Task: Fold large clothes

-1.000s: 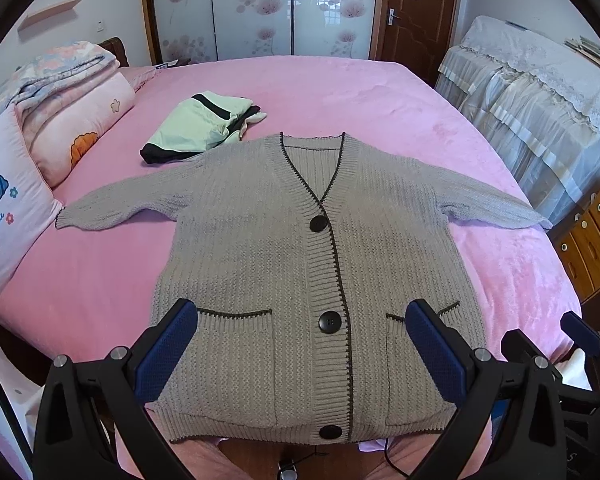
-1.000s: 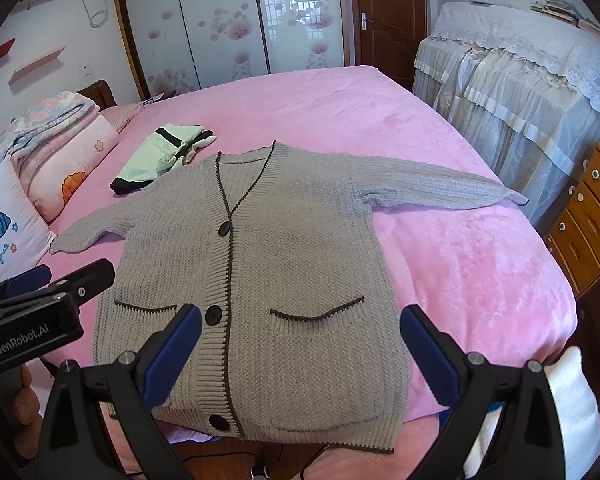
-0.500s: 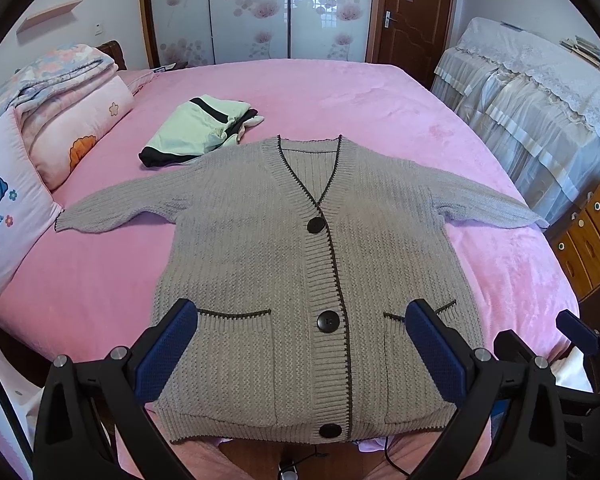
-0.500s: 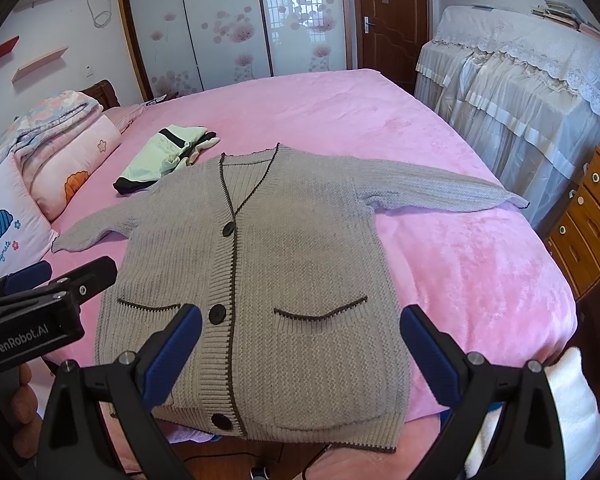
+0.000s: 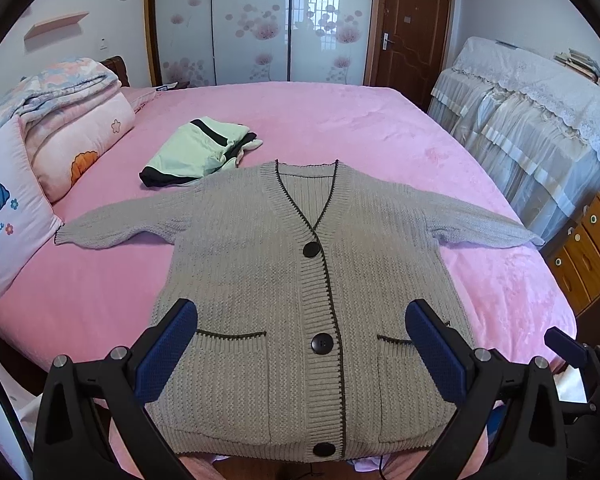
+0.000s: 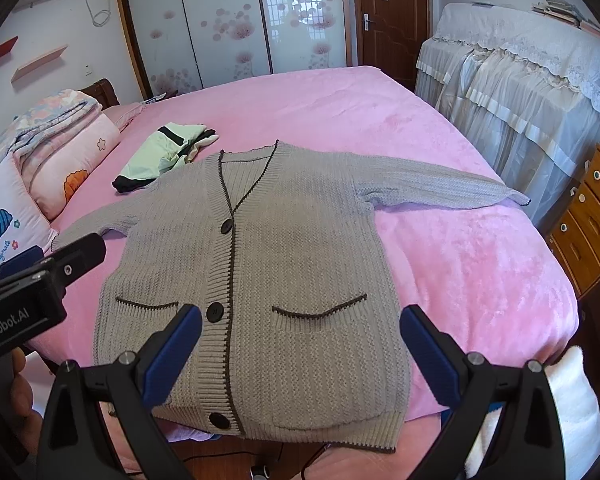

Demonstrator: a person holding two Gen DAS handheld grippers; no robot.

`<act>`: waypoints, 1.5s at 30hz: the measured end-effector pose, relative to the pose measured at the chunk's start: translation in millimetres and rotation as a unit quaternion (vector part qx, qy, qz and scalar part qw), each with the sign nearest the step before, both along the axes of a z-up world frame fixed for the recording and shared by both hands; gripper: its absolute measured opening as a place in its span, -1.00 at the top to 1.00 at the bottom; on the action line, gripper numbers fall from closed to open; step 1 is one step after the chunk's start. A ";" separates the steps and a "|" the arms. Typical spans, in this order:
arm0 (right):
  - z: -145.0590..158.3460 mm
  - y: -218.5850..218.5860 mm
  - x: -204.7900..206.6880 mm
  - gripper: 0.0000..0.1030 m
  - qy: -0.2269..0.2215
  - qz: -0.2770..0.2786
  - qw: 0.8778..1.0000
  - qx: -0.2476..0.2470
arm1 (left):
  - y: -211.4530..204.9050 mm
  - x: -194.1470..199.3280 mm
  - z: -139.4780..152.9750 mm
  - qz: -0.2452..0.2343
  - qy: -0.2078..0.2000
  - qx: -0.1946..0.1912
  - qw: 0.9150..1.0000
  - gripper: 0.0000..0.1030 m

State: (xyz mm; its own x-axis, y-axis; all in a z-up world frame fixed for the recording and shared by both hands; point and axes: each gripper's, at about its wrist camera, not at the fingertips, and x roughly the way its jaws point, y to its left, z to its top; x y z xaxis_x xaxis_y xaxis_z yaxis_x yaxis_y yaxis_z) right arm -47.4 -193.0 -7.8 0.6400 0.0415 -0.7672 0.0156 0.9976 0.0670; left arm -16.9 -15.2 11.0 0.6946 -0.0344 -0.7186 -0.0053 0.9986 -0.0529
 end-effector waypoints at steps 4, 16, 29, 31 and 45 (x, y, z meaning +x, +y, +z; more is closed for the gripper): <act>-1.9 0.0 2.9 -0.94 0.003 0.002 1.000 0.000 | 3.5 2.4 -2.4 0.002 0.000 -0.020 1.000 -1.00; 0.7 0.9 9.7 -0.94 -0.013 0.015 1.000 -0.002 | 0.2 19.7 -4.1 -0.012 0.028 -0.023 0.999 -1.00; 30.9 -24.9 42.3 -0.94 -0.058 0.006 0.998 -0.034 | -2.1 62.5 11.7 0.010 0.015 -0.017 1.000 -1.00; 34.4 -30.0 49.0 -0.94 -0.064 0.002 0.997 -0.041 | -2.6 72.2 11.5 0.017 0.021 -0.012 1.000 -1.00; 61.7 -91.8 106.2 -0.94 -0.106 -0.038 0.992 -0.064 | -56.7 137.2 18.3 -0.018 -0.005 0.047 0.999 -1.00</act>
State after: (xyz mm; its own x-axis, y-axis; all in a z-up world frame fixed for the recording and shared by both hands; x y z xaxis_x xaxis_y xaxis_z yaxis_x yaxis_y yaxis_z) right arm 58.8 -284.8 53.9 0.7853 -0.1014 -0.6107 0.0899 0.9947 -0.0496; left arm 120.3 -71.9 29.3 0.7006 0.0080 -0.7135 0.0306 0.9987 0.0412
